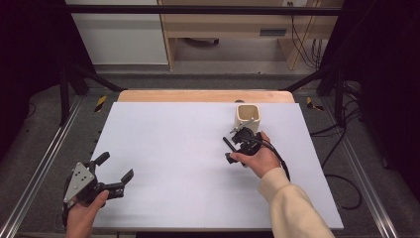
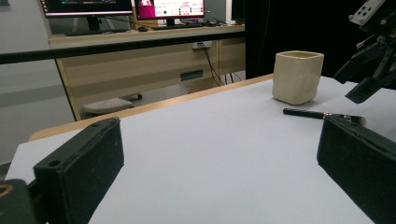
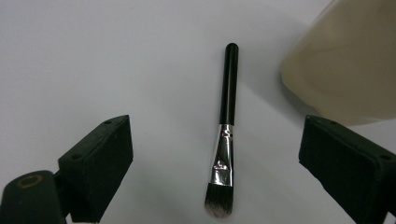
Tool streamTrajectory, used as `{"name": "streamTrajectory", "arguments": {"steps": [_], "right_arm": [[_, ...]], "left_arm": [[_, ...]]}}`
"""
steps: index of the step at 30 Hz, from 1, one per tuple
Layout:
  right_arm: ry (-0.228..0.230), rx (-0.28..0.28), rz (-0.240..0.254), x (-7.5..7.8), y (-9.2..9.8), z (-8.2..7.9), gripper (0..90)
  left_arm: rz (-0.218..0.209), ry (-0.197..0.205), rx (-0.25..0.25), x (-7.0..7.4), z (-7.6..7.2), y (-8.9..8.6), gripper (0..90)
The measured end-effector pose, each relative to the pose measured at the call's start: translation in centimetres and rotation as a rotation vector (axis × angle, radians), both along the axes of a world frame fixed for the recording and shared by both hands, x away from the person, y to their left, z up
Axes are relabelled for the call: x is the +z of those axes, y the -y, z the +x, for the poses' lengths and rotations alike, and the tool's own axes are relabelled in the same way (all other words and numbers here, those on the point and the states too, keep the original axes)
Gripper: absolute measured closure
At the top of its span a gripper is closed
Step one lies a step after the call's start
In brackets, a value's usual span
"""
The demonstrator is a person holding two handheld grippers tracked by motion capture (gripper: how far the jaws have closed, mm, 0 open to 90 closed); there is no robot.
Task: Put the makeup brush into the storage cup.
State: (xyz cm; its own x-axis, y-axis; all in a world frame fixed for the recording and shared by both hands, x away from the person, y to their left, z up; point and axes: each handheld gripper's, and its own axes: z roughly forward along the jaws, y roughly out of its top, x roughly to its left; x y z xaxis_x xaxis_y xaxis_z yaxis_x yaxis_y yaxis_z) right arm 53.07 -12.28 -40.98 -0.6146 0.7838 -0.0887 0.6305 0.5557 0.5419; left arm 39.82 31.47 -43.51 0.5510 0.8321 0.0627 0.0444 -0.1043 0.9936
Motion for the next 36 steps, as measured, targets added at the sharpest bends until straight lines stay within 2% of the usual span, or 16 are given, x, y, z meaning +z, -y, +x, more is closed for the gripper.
{"name": "streamTrajectory", "arguments": {"steps": [2, 5, 7, 18, 23, 29, 36], "right_arm": [[-0.025, -0.002, 0.003, -0.2, -0.1, 0.2, 15.6], [-0.030, -0.007, -0.006, -0.4, 0.0, 0.4, 16.1], [-0.046, -0.019, 0.007, -0.4, 0.0, 0.5, 16.2], [-0.032, -0.012, -0.036, -0.9, 0.1, 0.8, 18.3], [-0.035, 0.009, -0.033, -1.0, -0.2, 0.8, 22.0], [-0.035, 0.038, -0.052, -1.6, -0.6, 1.1, 28.3], [-0.061, 0.035, -0.060, -1.9, -0.6, 1.9, 34.8]], "left_arm": [[0.001, 0.000, 0.002, 0.0, 0.0, 0.0, 0.1], [0.000, 0.002, 0.001, 0.1, 0.0, -0.1, 0.1], [0.000, 0.003, 0.003, 0.1, -0.1, -0.1, 0.1], [0.009, -0.002, -0.003, 0.0, 0.1, 0.0, 0.1], [0.014, -0.002, -0.009, 0.0, 0.0, 0.2, 0.2], [0.011, -0.003, -0.017, 0.0, 0.1, 0.2, 0.1], [0.012, -0.001, -0.015, 0.1, 0.1, 0.2, 0.1]]}}
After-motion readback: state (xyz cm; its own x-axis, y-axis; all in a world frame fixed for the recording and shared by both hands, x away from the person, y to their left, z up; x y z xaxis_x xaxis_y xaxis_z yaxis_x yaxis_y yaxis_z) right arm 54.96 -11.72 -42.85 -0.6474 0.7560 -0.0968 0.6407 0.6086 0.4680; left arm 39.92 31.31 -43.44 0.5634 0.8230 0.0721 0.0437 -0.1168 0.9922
